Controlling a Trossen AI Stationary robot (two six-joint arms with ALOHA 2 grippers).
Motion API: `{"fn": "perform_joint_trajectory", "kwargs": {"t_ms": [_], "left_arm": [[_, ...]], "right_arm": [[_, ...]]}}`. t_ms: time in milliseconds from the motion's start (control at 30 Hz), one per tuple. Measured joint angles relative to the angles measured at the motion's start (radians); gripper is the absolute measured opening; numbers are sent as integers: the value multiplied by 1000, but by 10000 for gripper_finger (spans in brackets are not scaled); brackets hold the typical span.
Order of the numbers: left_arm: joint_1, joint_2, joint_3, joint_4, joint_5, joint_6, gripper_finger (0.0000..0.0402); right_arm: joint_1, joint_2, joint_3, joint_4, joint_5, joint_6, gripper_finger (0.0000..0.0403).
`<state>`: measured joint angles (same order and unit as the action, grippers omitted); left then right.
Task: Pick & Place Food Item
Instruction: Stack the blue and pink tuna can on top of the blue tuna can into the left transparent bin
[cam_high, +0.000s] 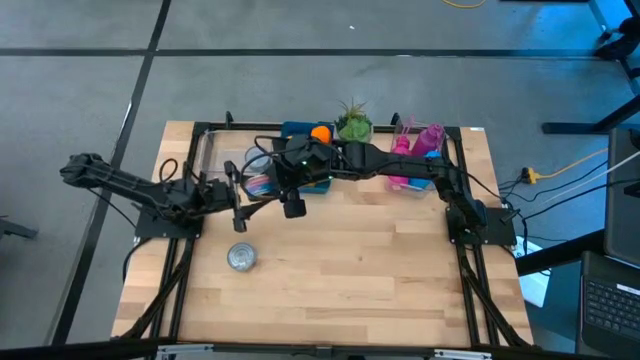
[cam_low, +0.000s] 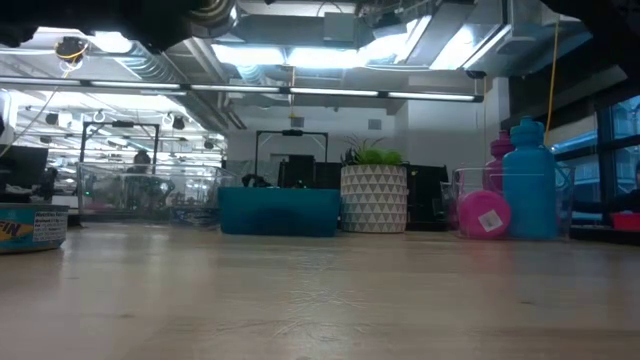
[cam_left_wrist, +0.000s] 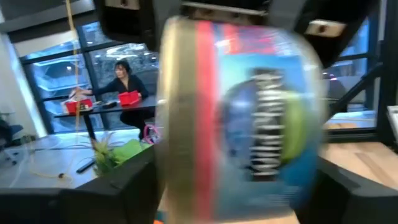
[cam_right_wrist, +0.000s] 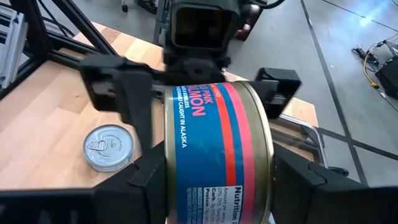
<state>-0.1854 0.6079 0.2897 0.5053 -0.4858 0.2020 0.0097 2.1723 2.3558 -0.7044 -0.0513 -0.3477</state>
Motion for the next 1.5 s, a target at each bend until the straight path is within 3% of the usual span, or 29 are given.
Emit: {"fn": "perform_joint_trajectory", "kwargs": {"t_ms": [233,533,900,1067,1233,1500], "left_arm": [[31,9,0,13,-5,43,168],[31,11,-1,38,-7,74,164],[31,9,0,79,-48,115,169],[43,9,0,48,-184,121,166],[94,11,1,-72,-417,124,171],[282,31,1,-419,-550,123,169]], "right_arm": [[-3,0,0,-6,1,4,202],[0,0,1,-10,25,16,210],[14,-5,1,-42,77,71,318],[17,-31,1,-132,223,60,335],[31,-63,2,-268,340,112,326],[55,-65,-28,-519,311,319,320]]}}
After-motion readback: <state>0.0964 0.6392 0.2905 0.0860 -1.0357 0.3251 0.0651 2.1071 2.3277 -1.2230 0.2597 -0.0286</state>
